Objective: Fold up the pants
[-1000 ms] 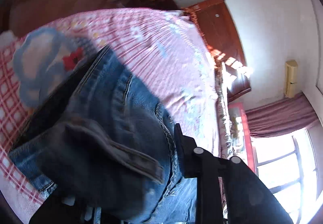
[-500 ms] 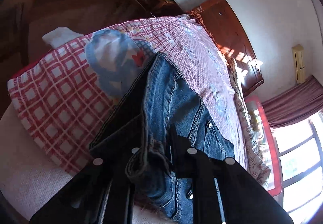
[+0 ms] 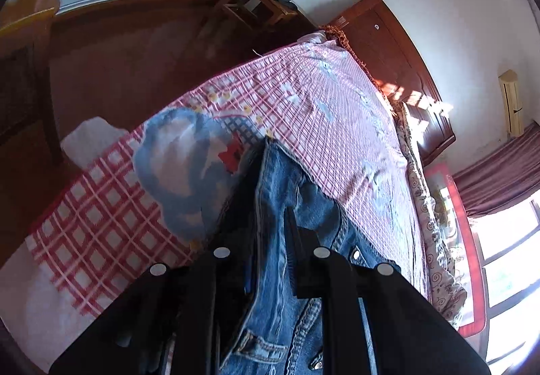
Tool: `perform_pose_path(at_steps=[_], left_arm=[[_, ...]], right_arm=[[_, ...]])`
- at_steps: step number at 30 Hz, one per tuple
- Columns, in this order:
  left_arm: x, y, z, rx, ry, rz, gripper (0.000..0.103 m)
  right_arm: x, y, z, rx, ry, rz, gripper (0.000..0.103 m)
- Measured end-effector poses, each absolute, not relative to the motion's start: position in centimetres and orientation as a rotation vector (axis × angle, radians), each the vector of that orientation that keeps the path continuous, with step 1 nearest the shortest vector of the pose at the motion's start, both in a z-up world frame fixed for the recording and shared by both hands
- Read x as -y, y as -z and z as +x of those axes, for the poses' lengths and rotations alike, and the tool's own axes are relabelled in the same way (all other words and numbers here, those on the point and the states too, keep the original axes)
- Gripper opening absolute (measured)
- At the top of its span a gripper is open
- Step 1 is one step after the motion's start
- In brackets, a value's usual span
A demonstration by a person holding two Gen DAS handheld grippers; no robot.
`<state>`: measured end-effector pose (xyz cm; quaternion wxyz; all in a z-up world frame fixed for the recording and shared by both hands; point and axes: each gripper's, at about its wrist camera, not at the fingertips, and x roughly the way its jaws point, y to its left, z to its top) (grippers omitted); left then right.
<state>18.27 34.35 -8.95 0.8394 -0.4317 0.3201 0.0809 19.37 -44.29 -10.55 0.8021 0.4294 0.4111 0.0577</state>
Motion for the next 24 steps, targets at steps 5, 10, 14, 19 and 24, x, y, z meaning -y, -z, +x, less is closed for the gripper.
perform_pose_path(at_steps=[5, 10, 14, 19, 24], left_arm=[[-34.6, 10.1, 18.8, -0.767, -0.12, -0.959, 0.014], [-34.1, 10.3, 14.9, -0.73, -0.091, -1.013, 0.049], [-33.2, 8.6, 11.5, -0.698, -0.225, -0.88, 0.069], [-30.3, 9.6, 11.3, -0.787, -0.154, -0.873, 0.068], [-30.2, 9.5, 13.0, -0.751, -0.217, -0.851, 0.053]], right_arm=[[44.4, 11.3, 19.5, -0.873, -0.131, 0.941, 0.001], [44.5, 11.3, 19.8, -0.876, -0.144, 0.922, 0.001], [44.5, 11.3, 19.9, -0.876, -0.15, 0.92, 0.001], [44.6, 11.5, 19.7, -0.862, -0.155, 0.928, 0.001], [44.6, 11.4, 19.6, -0.866, -0.151, 0.917, 0.001]])
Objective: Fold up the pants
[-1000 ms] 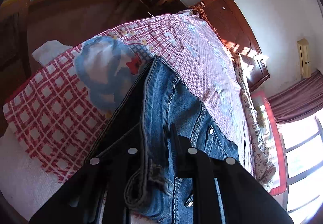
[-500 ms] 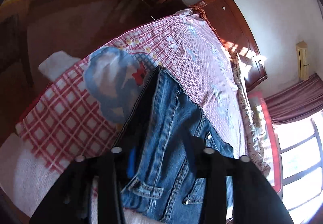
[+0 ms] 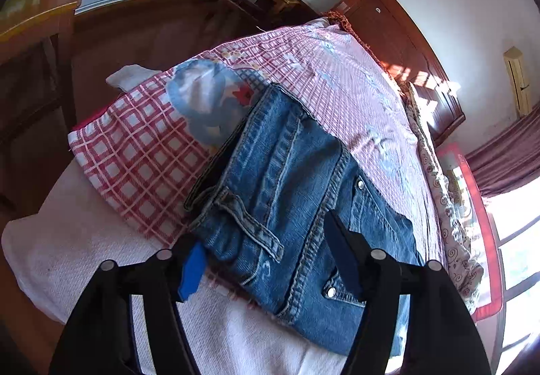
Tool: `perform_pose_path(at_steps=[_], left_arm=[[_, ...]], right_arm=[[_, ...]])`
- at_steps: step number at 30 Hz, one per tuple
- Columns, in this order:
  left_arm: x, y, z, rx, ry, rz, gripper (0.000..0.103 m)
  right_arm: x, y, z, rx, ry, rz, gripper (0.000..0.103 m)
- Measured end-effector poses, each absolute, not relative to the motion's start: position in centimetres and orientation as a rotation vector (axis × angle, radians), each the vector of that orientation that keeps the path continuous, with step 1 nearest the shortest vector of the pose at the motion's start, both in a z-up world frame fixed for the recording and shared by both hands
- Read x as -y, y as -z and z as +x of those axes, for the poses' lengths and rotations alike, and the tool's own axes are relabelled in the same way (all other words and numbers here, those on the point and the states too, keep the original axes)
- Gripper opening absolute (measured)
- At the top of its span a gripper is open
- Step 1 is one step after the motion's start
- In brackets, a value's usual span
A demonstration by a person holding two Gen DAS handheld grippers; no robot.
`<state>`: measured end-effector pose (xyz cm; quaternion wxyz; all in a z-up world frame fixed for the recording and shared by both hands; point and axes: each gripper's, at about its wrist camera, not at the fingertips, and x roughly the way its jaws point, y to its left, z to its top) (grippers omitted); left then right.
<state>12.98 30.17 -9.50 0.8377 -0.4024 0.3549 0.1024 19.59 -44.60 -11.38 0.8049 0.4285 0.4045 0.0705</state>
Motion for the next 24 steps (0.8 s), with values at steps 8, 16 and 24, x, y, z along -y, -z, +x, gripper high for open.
perform_pose_path(at_steps=[8, 16, 24], left_arm=[[-30.2, 9.0, 12.9, -0.742, -0.297, -0.787, 0.02], [-30.2, 9.2, 12.9, -0.785, -0.297, -0.721, 0.026], [-27.8, 5.0, 8.2, -0.701, -0.463, -0.589, 0.075]], right_arm=[[43.7, 10.3, 19.5, -0.859, -0.129, 0.832, 0.001], [45.9, 12.1, 18.1, -0.806, -0.161, 0.997, 0.001], [49.9, 12.5, 13.9, -0.67, -0.07, 1.193, 0.04]])
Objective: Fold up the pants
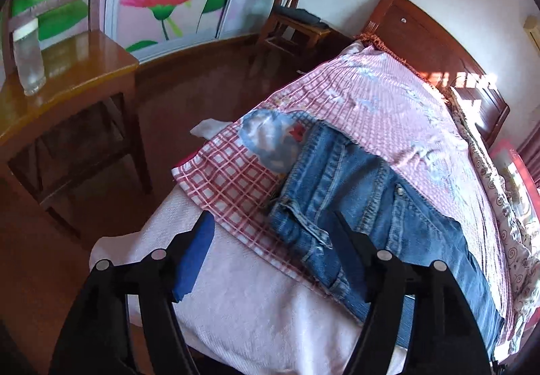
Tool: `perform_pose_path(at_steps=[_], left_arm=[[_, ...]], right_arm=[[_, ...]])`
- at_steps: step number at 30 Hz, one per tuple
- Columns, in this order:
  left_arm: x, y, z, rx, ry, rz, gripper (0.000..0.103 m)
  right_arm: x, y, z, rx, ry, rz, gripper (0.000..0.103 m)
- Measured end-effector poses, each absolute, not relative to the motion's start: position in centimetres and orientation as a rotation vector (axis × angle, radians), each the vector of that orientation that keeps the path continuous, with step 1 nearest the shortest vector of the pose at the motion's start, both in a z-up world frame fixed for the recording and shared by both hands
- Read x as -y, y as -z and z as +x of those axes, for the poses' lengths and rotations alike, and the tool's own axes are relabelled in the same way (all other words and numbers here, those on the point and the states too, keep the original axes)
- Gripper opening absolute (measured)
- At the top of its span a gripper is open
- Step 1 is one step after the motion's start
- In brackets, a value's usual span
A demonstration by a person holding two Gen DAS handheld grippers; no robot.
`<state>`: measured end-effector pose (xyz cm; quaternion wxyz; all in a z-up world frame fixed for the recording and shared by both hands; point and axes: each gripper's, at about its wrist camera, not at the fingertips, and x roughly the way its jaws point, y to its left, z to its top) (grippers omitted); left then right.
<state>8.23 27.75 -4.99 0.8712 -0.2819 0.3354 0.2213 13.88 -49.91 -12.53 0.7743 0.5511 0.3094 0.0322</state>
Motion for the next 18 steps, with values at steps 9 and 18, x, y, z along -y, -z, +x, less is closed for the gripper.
perform_pose_path(at_steps=[9, 18], left_arm=[[-11.9, 2.4, 13.3, -0.705, -0.041, -0.293, 0.084], [-7.8, 6.4, 16.2, -0.849, 0.042, -0.304, 0.092]], right_arm=[[51.9, 14.1, 13.4, -0.554, 0.032, 1.374, 0.05], [50.9, 12.7, 14.8, -0.613, 0.122, 1.205, 0.032]])
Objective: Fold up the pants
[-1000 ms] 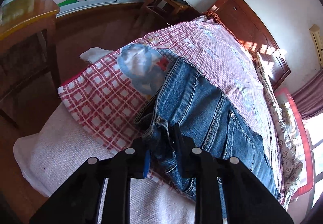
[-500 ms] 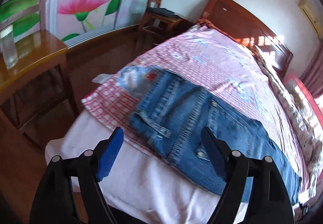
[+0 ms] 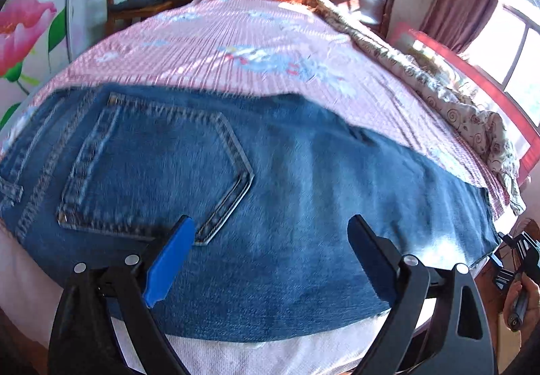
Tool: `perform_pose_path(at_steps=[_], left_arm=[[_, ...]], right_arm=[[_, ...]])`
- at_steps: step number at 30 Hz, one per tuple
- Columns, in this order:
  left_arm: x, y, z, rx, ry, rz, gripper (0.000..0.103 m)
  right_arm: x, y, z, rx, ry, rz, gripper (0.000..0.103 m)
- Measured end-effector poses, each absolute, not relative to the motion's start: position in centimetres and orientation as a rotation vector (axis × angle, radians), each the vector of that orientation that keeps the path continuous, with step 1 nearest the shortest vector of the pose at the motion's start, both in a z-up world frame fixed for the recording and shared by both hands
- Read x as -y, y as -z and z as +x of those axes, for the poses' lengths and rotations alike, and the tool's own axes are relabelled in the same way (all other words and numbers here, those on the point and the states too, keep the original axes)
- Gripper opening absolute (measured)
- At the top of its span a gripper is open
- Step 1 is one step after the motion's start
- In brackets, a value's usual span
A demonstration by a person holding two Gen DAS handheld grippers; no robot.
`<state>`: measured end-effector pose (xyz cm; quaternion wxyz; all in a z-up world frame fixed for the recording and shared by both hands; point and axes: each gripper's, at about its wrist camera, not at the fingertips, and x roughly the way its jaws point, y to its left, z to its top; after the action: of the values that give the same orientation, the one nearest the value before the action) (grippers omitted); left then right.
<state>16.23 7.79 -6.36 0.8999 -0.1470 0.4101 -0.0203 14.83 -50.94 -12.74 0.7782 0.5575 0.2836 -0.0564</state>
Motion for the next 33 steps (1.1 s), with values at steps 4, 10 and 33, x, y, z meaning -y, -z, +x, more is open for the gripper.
perform_pose_path(at_steps=[4, 10, 33], left_arm=[[-7.1, 6.9, 14.9, -0.807, 0.085, -0.216, 0.094], [-6.6, 6.9, 14.7, -0.798, 0.109, -0.187, 0.096], [-20.0, 9.5, 5.8, -0.655, -0.012, -0.774, 0.101]], right_arm=[[51.6, 13.4, 14.1, -0.605, 0.08, 1.222, 0.02], [49.8, 7.2, 14.9, -0.562, 0.02, 1.004, 0.019], [13.2, 6.1, 22.4, -0.878, -0.533, 0.142, 0.019]])
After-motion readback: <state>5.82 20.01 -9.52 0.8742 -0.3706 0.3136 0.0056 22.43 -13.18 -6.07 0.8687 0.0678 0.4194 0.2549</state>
